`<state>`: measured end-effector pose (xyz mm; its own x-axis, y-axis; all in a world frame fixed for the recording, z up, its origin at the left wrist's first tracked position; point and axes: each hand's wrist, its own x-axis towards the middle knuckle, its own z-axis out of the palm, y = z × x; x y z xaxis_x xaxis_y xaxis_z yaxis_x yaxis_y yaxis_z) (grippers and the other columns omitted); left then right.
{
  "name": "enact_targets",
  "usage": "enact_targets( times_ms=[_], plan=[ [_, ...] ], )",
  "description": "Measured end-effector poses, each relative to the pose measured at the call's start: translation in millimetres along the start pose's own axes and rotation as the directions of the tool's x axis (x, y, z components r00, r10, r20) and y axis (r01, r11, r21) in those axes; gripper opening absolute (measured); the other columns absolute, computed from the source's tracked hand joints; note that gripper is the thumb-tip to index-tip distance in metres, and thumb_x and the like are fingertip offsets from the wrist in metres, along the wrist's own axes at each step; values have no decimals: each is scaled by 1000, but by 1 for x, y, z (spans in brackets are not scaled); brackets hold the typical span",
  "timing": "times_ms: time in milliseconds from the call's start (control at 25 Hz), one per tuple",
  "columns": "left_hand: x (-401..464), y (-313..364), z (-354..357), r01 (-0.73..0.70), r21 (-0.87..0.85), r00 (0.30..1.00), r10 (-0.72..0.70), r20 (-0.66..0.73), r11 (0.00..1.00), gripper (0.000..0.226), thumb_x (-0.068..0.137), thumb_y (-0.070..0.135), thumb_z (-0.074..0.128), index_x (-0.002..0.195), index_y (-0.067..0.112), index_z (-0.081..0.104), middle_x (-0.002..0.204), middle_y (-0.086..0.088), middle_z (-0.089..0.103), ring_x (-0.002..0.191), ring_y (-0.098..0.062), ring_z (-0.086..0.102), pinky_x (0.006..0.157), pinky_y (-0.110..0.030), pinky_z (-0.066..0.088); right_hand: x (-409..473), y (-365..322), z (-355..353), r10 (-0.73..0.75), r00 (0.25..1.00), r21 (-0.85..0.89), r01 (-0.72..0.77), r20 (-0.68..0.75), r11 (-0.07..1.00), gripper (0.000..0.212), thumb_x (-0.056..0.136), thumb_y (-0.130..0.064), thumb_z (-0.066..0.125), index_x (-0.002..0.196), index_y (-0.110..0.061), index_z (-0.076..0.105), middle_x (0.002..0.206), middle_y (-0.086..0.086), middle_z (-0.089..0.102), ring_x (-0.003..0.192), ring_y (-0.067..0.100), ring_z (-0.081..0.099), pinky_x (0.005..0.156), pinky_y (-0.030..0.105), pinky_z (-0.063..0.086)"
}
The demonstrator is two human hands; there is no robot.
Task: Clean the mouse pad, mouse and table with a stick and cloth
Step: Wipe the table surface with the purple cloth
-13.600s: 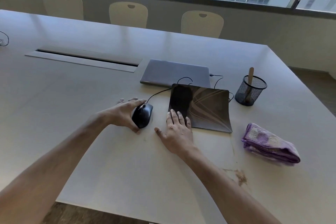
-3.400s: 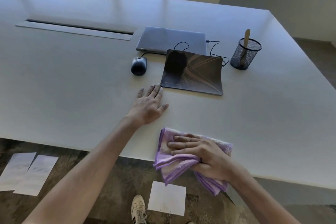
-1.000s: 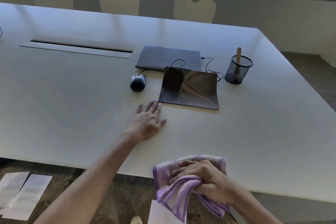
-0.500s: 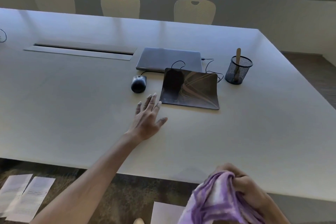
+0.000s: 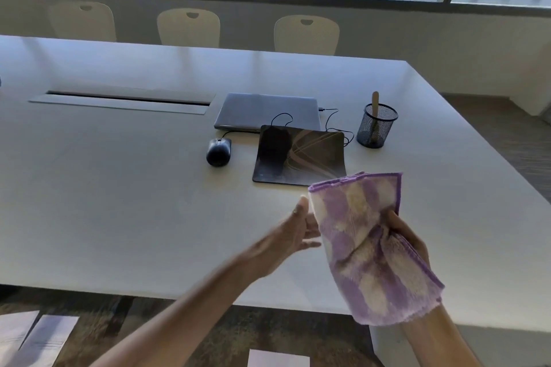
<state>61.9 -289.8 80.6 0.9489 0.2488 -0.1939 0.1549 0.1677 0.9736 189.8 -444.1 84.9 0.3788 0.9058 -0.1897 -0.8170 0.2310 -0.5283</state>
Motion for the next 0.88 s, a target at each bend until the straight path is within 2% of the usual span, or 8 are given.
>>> enact_targets(
  times_ms=[80,240,320,440,600,720,800,880],
  plan=[
    [-1,-2,7,-26,-42,999,27,31,999,74,68,74,53,117,19,64,117,0,68,112,-19,62,98,-36,48,3,-5,1,-99,993,-55,95,-70,994,25,60,-27,89,62,-15,68,57,0,61,50,16,63,53,26,57],
    [5,-1,15,-112,-56,986,105,-126,992,30,96,22,52,117,4,65,111,-7,70,102,-24,66,84,-34,56,-4,-15,6,-194,977,-359,151,-87,921,21,64,-36,84,61,-18,73,59,-1,65,52,13,65,51,22,54],
    [9,5,19,-144,-110,970,119,-210,983,28,99,21,48,114,5,66,105,-9,71,93,-24,68,76,-33,58,-7,-18,-1,-216,968,-409,147,-128,900,16,78,-27,66,80,-15,76,76,6,70,66,18,70,57,29,57],
    [22,10,26,-160,-137,948,113,-298,977,30,102,24,44,114,7,65,110,-13,69,94,-23,69,71,-33,58,-6,-29,-18,-336,925,-627,156,-179,763,46,76,-21,72,121,-27,62,101,8,73,89,26,72,72,44,61],
    [43,11,41,-157,-121,967,128,-221,980,20,100,20,50,118,15,56,111,-13,66,91,-18,69,66,-28,56,0,-40,-31,-585,799,-810,249,-138,531,52,82,0,72,111,-40,56,100,3,71,81,18,73,62,37,59],
    [63,11,48,-196,-76,974,184,-133,978,64,89,1,62,137,34,36,123,-11,59,100,-17,66,75,-33,58,9,-55,-42,-700,711,-922,223,-67,315,50,85,-3,70,101,-47,51,106,-7,69,92,17,70,69,38,57],
    [80,9,50,-186,2,973,185,-137,982,99,82,-10,63,146,49,17,135,-8,49,105,-31,62,87,-49,55,16,-69,-50,-741,671,-975,162,-6,155,45,85,-5,70,97,-44,51,102,-18,68,92,15,68,71,35,55],
    [96,10,51,-160,119,969,179,-170,980,105,78,-13,62,141,60,21,134,2,48,79,-32,54,88,-59,51,23,-85,-57,-750,659,-993,115,52,32,35,85,-5,67,89,-38,59,101,-20,69,87,17,69,70,33,56]
  ],
)
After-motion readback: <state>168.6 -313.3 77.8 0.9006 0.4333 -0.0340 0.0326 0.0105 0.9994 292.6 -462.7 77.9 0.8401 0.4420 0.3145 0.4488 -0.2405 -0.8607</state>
